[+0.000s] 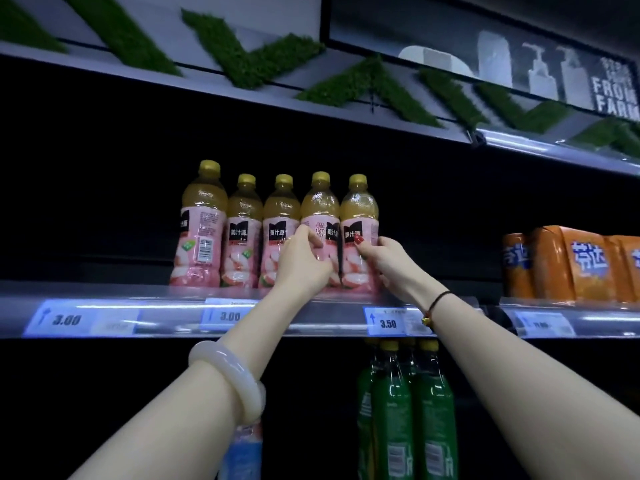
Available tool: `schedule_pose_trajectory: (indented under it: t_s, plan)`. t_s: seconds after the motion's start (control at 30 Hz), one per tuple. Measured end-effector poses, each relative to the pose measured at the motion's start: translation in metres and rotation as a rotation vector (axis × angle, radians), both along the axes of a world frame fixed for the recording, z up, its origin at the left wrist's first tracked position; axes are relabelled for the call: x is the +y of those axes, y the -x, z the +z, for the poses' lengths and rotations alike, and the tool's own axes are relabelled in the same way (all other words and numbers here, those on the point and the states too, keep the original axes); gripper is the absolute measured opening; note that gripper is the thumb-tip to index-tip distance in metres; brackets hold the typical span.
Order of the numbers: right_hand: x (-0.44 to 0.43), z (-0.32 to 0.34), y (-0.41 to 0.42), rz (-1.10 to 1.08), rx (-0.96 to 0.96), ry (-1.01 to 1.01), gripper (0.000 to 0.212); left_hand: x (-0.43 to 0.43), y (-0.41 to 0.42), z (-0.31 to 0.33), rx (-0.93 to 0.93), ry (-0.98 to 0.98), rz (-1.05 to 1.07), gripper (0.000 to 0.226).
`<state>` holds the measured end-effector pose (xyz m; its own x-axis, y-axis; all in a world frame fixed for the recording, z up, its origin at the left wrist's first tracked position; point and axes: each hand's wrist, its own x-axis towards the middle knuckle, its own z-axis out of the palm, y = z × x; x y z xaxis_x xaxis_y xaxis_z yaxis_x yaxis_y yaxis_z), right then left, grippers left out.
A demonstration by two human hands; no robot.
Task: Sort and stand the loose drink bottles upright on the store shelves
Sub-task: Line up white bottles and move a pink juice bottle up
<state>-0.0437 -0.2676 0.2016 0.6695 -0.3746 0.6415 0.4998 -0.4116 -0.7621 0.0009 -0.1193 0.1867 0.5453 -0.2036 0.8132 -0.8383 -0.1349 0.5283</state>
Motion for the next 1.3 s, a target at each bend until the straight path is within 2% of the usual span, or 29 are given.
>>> schedule_pose_trajectory:
  t_s: [0.1,0.2,0.27,0.33,0.37,0.4,0.43,0.5,0.53,0.57,0.6,0.63,0.67,0.7,0.77,0.87,1.0,1.2,1.3]
  plan:
    - [-0.002,-0.005,-0.001,-0.109,-0.007,0.086,0.015,-0.001,0.002,-0.005,0.014,-0.008,0.003,0.023]
    - [0.003,-0.017,0.006,-0.452,-0.022,0.250,0.041,0.011,0.010,-0.020,-0.078,0.067,-0.084,0.018]
    - [0.016,-0.039,0.019,-0.733,-0.267,0.340,0.044,0.032,0.016,-0.045,-0.257,0.208,-0.121,0.011]
    - [0.044,-0.078,0.038,-0.684,-0.638,0.392,0.023,0.056,0.015,-0.083,-0.426,0.331,-0.032,0.013]
    - [0.061,-0.107,0.041,-0.573,-0.718,0.468,0.014,0.070,0.012,-0.109,-0.458,0.350,0.046,0.018]
    - [0.077,-0.136,0.039,-0.495,-0.687,0.571,0.018,0.080,0.006,-0.134,-0.452,0.348,0.120,0.021]
    - [0.093,-0.165,0.031,-0.434,-0.578,0.669,0.027,0.090,-0.004,-0.159,-0.418,0.325,0.181,0.020]
    - [0.105,-0.216,-0.008,-0.367,-0.201,0.690,0.028,0.105,-0.033,-0.202,-0.184,0.270,0.290,0.014]
    - [0.111,-0.229,-0.030,-0.325,0.023,0.605,0.026,0.112,-0.051,-0.217,0.016,0.206,0.373,0.030]
    - [0.113,-0.239,-0.055,-0.220,0.207,0.481,0.035,0.117,-0.067,-0.227,0.236,0.094,0.440,0.055]
    - [0.118,-0.242,-0.075,-0.092,0.337,0.330,0.048,0.123,-0.081,-0.235,0.440,-0.021,0.460,0.078]
    - [0.118,-0.245,-0.096,0.020,0.407,0.162,0.053,0.127,-0.093,-0.241,0.590,-0.110,0.417,0.093]
    - [0.120,-0.247,-0.105,0.106,0.441,0.026,0.046,0.129,-0.098,-0.244,0.677,-0.159,0.311,0.097]
    - [0.123,-0.250,-0.114,0.164,0.453,-0.056,0.038,0.131,-0.104,-0.249,0.709,-0.181,0.197,0.091]
    - [0.129,-0.260,-0.118,0.203,0.445,-0.093,0.035,0.137,-0.106,-0.256,0.681,-0.222,0.128,0.071]
    - [0.148,-0.268,-0.120,0.241,0.434,-0.096,0.036,0.160,-0.108,-0.263,0.700,-0.161,0.106,0.053]
    - [0.202,-0.273,-0.141,0.267,0.442,-0.077,0.050,0.210,-0.116,-0.266,0.623,-0.191,0.273,0.043]
    - [0.284,-0.273,-0.170,0.272,0.388,-0.104,0.039,0.266,-0.145,-0.267,0.595,-0.267,0.438,0.051]
    - [0.303,-0.273,-0.178,0.224,0.348,-0.138,0.036,0.264,-0.155,-0.268,0.633,-0.226,0.415,0.049]
